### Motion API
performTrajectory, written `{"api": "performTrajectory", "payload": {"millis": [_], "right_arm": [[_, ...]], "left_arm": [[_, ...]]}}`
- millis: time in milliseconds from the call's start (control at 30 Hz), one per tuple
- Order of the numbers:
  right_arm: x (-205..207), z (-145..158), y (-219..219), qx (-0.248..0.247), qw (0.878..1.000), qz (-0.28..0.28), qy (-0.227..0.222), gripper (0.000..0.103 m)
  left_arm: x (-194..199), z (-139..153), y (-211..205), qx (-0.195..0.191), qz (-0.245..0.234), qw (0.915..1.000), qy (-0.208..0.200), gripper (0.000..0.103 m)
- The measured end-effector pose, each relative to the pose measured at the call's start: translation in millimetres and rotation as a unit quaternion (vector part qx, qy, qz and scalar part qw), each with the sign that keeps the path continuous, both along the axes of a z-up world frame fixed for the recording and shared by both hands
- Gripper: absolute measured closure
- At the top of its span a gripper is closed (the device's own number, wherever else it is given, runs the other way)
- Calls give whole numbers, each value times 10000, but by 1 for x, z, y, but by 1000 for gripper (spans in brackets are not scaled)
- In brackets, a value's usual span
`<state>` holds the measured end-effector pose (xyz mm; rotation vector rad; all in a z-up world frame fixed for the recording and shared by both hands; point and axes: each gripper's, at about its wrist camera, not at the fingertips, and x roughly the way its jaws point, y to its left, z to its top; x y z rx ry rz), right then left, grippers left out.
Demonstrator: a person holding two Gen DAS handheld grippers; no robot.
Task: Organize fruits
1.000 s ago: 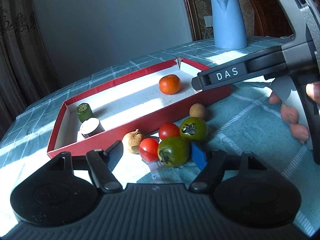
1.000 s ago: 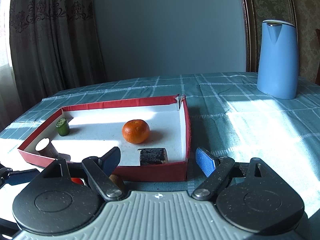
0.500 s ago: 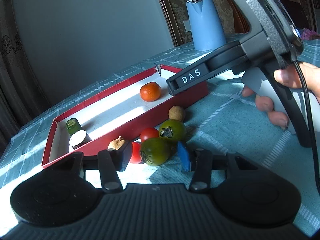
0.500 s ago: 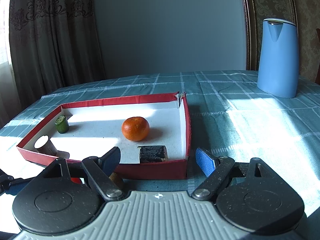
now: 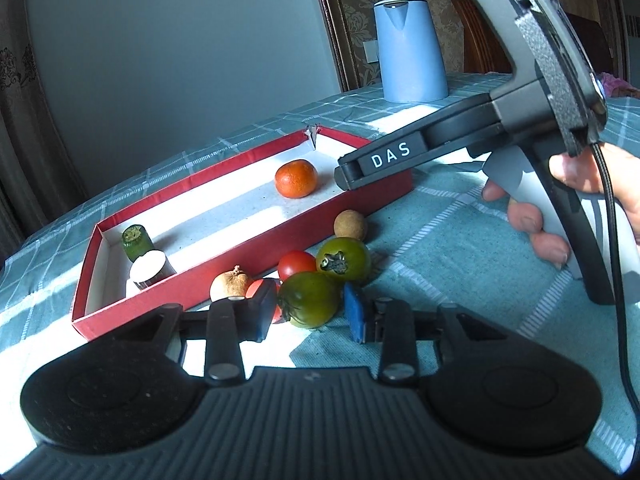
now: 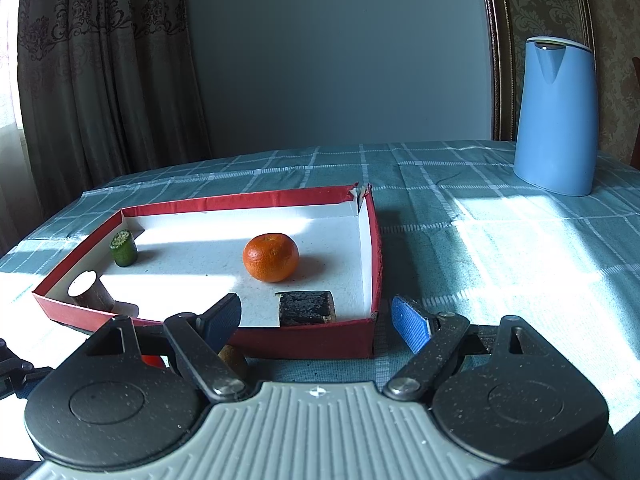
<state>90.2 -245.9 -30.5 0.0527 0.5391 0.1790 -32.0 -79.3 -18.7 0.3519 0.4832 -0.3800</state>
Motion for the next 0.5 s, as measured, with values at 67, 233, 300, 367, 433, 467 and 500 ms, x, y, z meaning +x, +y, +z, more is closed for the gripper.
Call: {"api": "performTrajectory", "payload": {"millis": [67, 233, 300, 367, 433, 467, 500], "right_arm": [[0, 0, 0, -15, 10000, -1, -6, 20], [0, -1, 0, -13, 10000, -7, -5, 20], [0, 0, 0, -7, 10000, -31, -5, 20], [0, 0, -1, -6, 10000, -30, -8, 20], [-1, 0, 0, -19, 10000, -2, -50, 20], [-2, 1, 1, -39, 10000, 16, -75, 20], [-4, 1, 2, -60, 9999, 38, -95, 20]], "left_arm": [[3, 0, -3, 25, -25, 10000, 13, 70], [1, -1, -7, 141, 18, 9999, -93, 73], [-1, 0, -2, 10, 56, 10000, -64, 73], [-3, 2, 3, -67, 121, 9999, -72, 73], [-5, 2, 5, -94, 154, 9998, -117, 73], [-7, 3, 7, -102, 159, 9997, -129, 73], [-9, 3, 8, -110, 163, 9997, -141, 73]]}}
